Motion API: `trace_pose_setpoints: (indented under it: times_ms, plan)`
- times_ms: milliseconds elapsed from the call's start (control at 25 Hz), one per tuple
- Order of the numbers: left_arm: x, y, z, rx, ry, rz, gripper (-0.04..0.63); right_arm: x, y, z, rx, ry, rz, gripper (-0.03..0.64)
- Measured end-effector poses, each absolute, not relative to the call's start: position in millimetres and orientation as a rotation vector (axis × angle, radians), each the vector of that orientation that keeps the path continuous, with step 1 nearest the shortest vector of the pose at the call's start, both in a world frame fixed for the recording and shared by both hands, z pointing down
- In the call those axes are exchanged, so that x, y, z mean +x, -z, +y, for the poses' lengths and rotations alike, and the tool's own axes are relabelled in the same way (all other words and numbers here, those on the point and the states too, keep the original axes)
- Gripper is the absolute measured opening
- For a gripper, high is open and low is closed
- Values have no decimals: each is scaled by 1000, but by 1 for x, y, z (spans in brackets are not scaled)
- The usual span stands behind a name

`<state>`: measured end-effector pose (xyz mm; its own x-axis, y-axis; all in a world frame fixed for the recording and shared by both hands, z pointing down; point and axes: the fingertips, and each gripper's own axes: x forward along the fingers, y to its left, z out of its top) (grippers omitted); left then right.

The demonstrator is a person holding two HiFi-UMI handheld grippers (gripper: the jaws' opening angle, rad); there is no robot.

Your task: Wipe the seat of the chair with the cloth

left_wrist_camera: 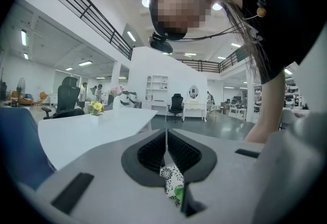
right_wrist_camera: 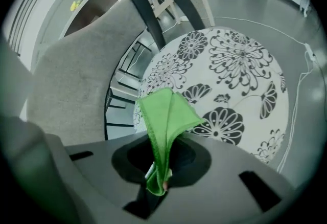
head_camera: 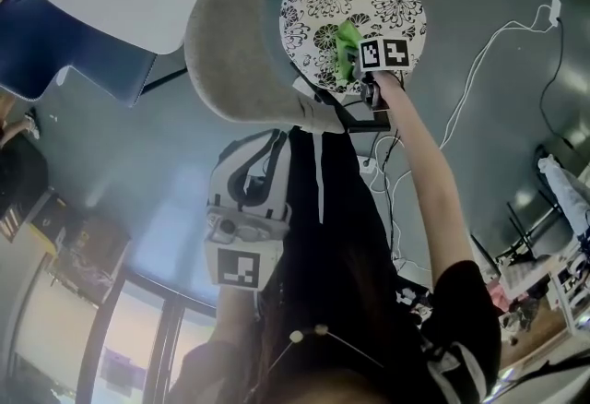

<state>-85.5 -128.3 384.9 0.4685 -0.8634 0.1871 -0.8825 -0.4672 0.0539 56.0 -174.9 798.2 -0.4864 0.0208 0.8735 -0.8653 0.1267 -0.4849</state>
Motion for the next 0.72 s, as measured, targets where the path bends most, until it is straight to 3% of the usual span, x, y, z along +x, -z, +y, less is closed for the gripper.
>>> trace_pose_setpoints:
  times_ms: [720]
  plan:
    - [-74,-367,-129,2632,-182,-1517,14,248,-784,-159,1230,-1455,-1343,46]
